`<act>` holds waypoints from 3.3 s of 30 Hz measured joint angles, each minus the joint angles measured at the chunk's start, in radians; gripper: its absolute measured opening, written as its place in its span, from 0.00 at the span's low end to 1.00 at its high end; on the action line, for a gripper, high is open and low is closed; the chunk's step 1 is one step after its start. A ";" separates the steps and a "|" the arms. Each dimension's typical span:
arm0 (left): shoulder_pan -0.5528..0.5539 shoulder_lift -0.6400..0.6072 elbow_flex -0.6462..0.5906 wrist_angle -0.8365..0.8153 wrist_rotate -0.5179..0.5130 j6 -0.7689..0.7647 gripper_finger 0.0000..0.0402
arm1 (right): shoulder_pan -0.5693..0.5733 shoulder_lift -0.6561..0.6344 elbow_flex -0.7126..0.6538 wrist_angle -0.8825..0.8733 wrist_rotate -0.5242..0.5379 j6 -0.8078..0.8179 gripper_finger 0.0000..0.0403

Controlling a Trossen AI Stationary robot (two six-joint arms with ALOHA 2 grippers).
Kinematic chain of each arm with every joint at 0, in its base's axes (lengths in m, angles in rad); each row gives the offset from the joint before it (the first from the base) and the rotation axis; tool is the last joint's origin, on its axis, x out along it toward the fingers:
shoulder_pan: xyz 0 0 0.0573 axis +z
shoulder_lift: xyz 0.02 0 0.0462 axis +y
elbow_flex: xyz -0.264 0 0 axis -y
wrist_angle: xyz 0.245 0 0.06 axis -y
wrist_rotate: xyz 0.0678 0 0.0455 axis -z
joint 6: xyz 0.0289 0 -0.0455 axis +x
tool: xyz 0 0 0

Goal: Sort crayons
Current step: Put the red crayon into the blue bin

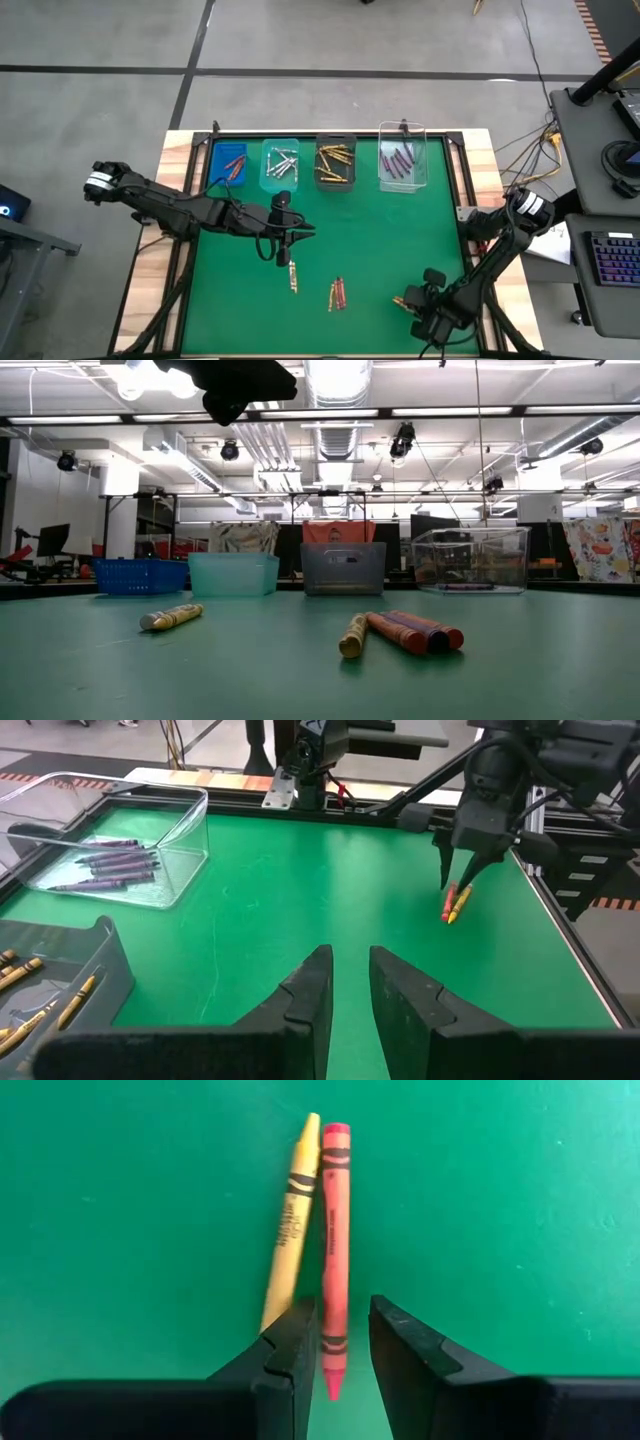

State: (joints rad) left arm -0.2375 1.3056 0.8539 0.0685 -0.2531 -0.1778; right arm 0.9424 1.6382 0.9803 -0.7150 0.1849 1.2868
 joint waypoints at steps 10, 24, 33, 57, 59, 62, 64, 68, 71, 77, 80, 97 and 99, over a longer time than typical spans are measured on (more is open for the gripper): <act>0.000 0.000 0.000 0.002 0.000 0.000 0.13 | -0.002 -0.004 -0.055 0.007 0.007 0.025 0.17; -0.005 0.099 0.000 0.212 0.071 0.037 0.15 | -0.024 -0.062 -0.074 -0.027 0.215 0.005 0.02; -0.006 0.214 0.000 0.448 0.140 0.088 0.28 | -0.023 -0.206 -0.071 0.027 0.695 -0.124 0.02; -0.010 0.461 0.002 0.905 0.291 0.091 0.34 | -0.337 -0.223 -0.075 0.836 0.582 -1.085 0.02; -0.010 0.461 0.002 0.908 0.291 0.091 0.34 | -0.361 -0.223 -0.075 0.882 0.531 -1.119 0.02; -0.012 0.461 0.002 0.921 0.291 0.094 0.34 | -0.387 -0.223 -0.075 0.921 0.475 -1.149 0.02; -0.014 0.461 0.002 0.930 0.290 0.106 0.34 | -0.397 -0.223 -0.075 0.929 0.460 -1.157 0.02; -0.017 0.461 0.002 0.933 0.289 0.120 0.31 | -0.400 -0.223 -0.075 0.930 0.457 -1.172 0.02; -0.016 0.461 0.002 0.934 0.288 0.120 0.26 | -0.400 -0.223 -0.075 0.930 0.457 -1.175 0.02; -0.016 0.461 0.002 0.934 0.281 0.121 0.05 | -0.400 -0.223 -0.075 0.931 0.452 -1.150 0.03; -0.016 0.460 0.002 0.933 0.281 0.116 0.02 | -0.400 -0.226 -0.075 0.930 0.454 -1.141 0.06; 0.232 -0.034 0.035 -0.433 -0.234 0.026 0.00 | -0.440 -0.412 -0.073 0.858 0.526 -1.062 0.29; 0.319 -0.077 0.035 -0.589 -0.285 -0.030 0.00 | -0.439 -0.419 -0.073 0.861 0.525 -1.069 0.29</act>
State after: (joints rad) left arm 0.0820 1.2290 0.8890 -0.5201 -0.5381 -0.2083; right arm 0.5037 1.2190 0.9077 0.1464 0.7101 0.2182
